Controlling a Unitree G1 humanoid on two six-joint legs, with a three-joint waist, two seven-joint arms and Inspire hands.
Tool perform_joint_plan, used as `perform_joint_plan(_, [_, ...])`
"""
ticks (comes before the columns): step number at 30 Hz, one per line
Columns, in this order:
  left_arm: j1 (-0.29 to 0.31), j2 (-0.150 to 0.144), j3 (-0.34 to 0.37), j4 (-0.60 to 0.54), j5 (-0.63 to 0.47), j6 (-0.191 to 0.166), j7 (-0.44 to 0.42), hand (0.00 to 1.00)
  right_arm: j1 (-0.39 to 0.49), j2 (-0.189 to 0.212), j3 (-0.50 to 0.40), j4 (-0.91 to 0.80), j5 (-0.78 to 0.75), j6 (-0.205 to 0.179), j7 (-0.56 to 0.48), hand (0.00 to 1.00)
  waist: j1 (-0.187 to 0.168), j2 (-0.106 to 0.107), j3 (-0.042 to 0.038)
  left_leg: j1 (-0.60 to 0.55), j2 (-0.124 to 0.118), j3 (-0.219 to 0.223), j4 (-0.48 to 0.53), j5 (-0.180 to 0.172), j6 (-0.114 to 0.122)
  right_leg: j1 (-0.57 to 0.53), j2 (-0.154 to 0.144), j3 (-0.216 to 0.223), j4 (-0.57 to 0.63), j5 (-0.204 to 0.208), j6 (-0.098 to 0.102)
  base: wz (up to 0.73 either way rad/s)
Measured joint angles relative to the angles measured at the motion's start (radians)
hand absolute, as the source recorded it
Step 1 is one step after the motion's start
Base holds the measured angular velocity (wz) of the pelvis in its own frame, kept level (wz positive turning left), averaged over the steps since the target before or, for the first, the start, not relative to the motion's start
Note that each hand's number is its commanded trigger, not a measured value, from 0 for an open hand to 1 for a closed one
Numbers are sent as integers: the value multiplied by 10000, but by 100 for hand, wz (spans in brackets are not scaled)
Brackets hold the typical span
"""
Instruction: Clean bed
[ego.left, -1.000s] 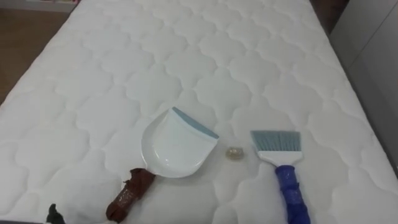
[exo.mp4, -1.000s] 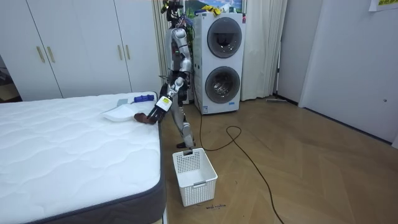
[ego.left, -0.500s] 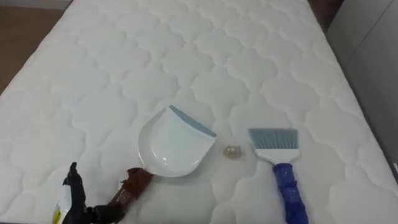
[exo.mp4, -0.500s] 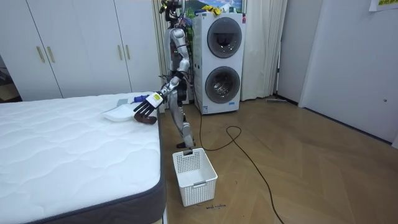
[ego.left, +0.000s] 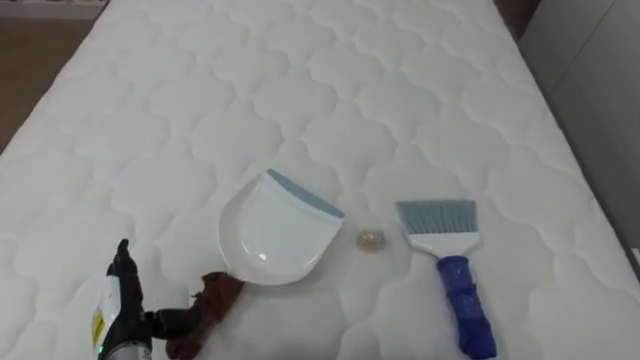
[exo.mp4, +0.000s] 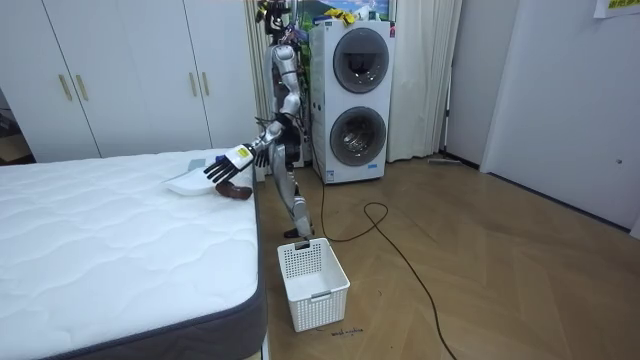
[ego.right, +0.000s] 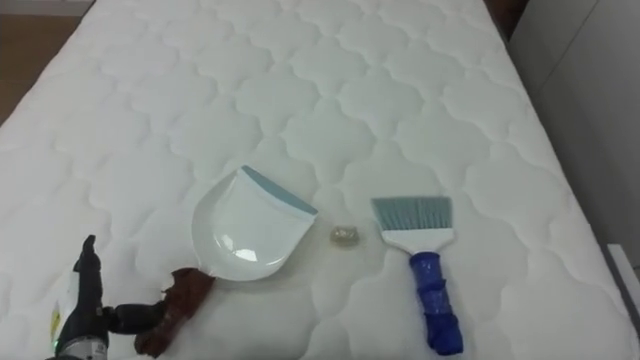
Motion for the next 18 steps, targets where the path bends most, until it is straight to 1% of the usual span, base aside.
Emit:
perform_joint_plan(1, [-9, -1, -86, 54, -2, 0, -1, 0, -14, -1, -1, -1, -4, -13, 0, 0, -59, 12, -16, -61, 1, -9, 4, 1, -1, -12, 2, -9, -3, 3, -5, 4])
perform_joint_plan(2, [-12, 0, -121, 71, 0, 1, -2, 0, -29, -1, -14, 6, -24, -19, 0, 0, -165, 10, -13, -116, 0, -29, 5, 10, -1, -56, 0, -11, -5, 5, -7, 6])
perform_joint_plan(4, [-81, 2, -146, 123, 0, 1, -2, 0, -84, -6, -20, 29, -31, -25, -2, 0, -209, 29, -16, -243, -2, -30, 3, 39, -4, -184, -4, -9, 2, 12, -17, 2])
perform_joint_plan(5, [-231, 3, -198, 309, 0, 1, -2, 0, -85, -20, -20, 37, -31, -26, -1, 0, -219, 38, -4, -288, -4, -29, -8, 57, -8, -233, -6, -9, 2, 16, -23, 0])
perform_joint_plan(8, [-439, 3, -326, 537, -4, 1, -19, 0, -112, -31, -10, -3, -33, -26, 5, 0, -262, 52, -12, -522, 7, -31, 9, 65, -17, -511, 4, -27, 28, 27, -41, 0])
perform_joint_plan(9, [-491, 3, -369, 581, 7, -12, -21, 0, -127, -34, -14, -3, -32, -26, 3, 0, -261, 62, -8, -589, 8, -32, 12, 75, -18, -534, 5, -30, 31, 34, -47, 0])
perform_joint_plan(11, [-801, 2, -477, 1159, 9, -30, -72, 0, -206, -43, -3, 11, -31, -31, -2, 0, -265, 92, 8, -717, 8, -33, 8, 93, -22, -673, 6, -35, 29, 44, -51, 0])
perform_joint_plan(15, [-963, -15, -629, 1490, 1, -28, -111, 0, -405, -50, 20, 170, -2, -41, -5, 0, -405, 116, 25, -803, 10, -46, 4, 94, -23, -765, 10, -2, 9, 44, -51, 0])
perform_joint_plan(16, [-1094, -30, -766, 1659, -14, -30, -115, 0, -480, -56, 42, 246, -2, -35, -8, 0, -444, 150, 47, -838, 7, -46, 4, 94, -23, -849, 9, 21, 8, 44, -51, -4])
perform_joint_plan(18, [-1386, -52, -870, 1917, -15, -28, -121, 0, -628, -51, 170, 323, -3, -5, -40, 0, -459, 179, 58, -973, 7, -45, 4, 95, -23, -953, 8, 27, 27, 44, -51, -2])
